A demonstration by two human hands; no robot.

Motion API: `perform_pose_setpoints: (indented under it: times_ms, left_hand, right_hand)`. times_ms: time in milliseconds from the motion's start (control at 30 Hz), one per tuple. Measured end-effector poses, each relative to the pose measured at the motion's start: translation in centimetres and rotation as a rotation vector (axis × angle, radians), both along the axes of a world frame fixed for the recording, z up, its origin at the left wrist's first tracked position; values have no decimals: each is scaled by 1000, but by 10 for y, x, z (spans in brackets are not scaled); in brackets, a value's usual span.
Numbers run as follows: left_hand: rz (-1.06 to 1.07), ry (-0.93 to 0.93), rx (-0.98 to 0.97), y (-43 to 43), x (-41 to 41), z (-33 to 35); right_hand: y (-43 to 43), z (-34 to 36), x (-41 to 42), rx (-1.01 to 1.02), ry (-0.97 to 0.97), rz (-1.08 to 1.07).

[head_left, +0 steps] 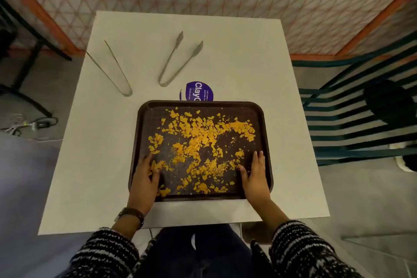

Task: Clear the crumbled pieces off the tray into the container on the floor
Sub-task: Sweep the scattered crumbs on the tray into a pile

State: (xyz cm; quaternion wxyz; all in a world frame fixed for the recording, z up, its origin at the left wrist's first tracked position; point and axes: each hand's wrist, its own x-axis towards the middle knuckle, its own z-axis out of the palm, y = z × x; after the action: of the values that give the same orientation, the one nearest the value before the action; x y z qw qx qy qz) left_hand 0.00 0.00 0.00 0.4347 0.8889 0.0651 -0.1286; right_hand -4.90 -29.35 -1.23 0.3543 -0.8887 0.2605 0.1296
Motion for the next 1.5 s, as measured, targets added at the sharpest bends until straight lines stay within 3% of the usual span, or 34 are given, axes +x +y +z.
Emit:
perform_pose_setpoints:
  times_ms: [200, 433, 667, 800, 967, 1100, 1200, 1367, 1500]
  left_hand:
    - [55, 87, 54, -4, -6, -12]
    - [-24, 62, 108, 4, -2, -22]
    - [-148, 133, 210, -25, 2, -27]
    - [-320, 129, 65, -39, -6, -22]
    - [-208, 94, 17, -26, 1, -10]
    - [-50, 75, 85, 1, 8, -12]
    - [-92, 107, 166, 5, 2, -18]
    - [-168, 172, 357, -18, -9, -26]
    - [-299, 153, 324, -45, -12, -27]
  right_hand:
    - [7, -5, 8, -129, 52, 107]
    - [45, 6, 16, 65, -48, 448]
    - [11, 11, 12, -17, 9, 179]
    - [-6, 5, -2, -79, 66, 60]
    - [21, 0, -8, -106, 123, 93]
    - [64, 3, 2, 33, 85, 234]
    - [80, 11, 13, 110, 46, 337]
    - [39, 29, 22, 21, 33, 226]
    - [-1, 23, 10, -68, 160, 162]
